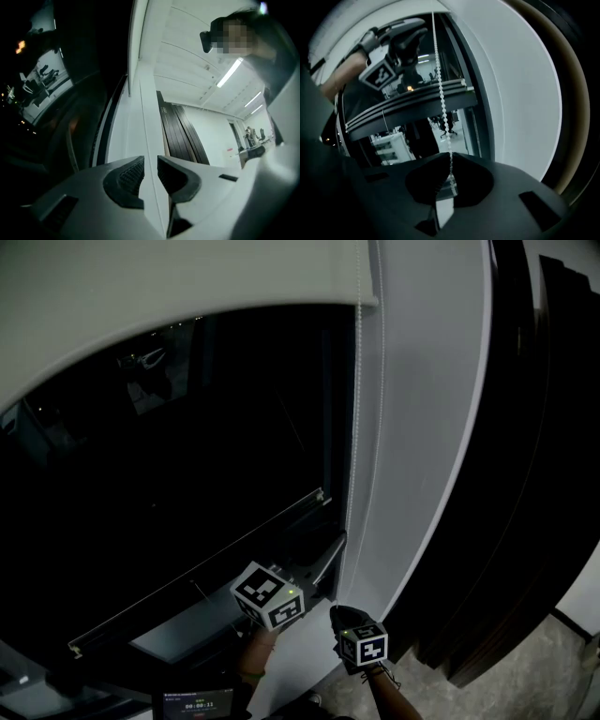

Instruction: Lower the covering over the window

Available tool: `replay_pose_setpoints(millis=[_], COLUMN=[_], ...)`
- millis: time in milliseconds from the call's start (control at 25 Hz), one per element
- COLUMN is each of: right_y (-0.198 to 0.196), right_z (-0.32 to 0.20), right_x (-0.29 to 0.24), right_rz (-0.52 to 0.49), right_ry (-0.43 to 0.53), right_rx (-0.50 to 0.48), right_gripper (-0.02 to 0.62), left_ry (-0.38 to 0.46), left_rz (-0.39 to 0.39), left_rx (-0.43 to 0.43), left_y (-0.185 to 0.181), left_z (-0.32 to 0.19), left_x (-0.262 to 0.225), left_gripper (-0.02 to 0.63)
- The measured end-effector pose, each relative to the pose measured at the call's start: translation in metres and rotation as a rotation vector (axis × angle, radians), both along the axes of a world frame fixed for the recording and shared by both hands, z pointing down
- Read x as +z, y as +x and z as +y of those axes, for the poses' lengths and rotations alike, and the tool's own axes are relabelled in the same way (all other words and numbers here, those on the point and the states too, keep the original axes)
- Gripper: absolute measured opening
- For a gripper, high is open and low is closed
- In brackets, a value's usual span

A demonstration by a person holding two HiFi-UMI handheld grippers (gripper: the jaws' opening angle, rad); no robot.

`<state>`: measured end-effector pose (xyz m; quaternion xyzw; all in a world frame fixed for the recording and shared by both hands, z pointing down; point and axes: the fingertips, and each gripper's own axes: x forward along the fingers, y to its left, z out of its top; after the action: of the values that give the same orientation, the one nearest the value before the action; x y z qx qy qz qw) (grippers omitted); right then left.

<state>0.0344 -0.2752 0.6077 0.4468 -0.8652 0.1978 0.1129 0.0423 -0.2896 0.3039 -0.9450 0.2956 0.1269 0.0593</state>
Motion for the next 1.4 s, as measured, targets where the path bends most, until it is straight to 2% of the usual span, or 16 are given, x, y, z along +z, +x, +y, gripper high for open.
replay_pose_setpoints(millis=[200, 440, 520, 760, 1040, 1240, 1400], right_y=[0.007, 0.005, 0.004, -0.005, -0.006, 0.003, 0.014], right_z=[0.019, 0.019, 0.02, 0.025, 0.028, 0.033, 0.03], right_x=[0.038, 0.032, 0.033, 0.032, 0.032, 0.028, 0.017], right_rz=[-0.065, -0.049, -0.062, -0.058, -0.063, -0.004, -0.025], right_ry=[-0.079, -0.068, -0.067, -0.079, -0.08, -0.062, -0.04], right_rx=[0.032, 0.029, 0.029, 0.005, -0.002, -0.024, -0.015], right_gripper=[0.02, 0.02, 0.02, 0.02, 0.021, 0.021, 0.021], left_ry=[0.022, 0.021, 0.016, 0.011, 0.039, 0.088, 0.031], left_rz=[-0.011, -0.003, -0.003, 0.003, -0.012, -0.074, -0.195], left_rx=[0.038, 0.058, 0.056, 0.064, -0.011, -0.077, -0.107], left_y=[0.017, 0.027, 0.024, 0.024, 0.01, -0.001, -0.003], left_z=[0.005, 0.007, 0.005, 0.005, 0.002, -0.001, -0.007], left_x=[-0.011, -0.009, -0.007, -0.007, -0.005, 0.001, 0.036], left_gripper=[0.071, 0.071, 0.023, 0.021, 0.011, 0.009, 0.009])
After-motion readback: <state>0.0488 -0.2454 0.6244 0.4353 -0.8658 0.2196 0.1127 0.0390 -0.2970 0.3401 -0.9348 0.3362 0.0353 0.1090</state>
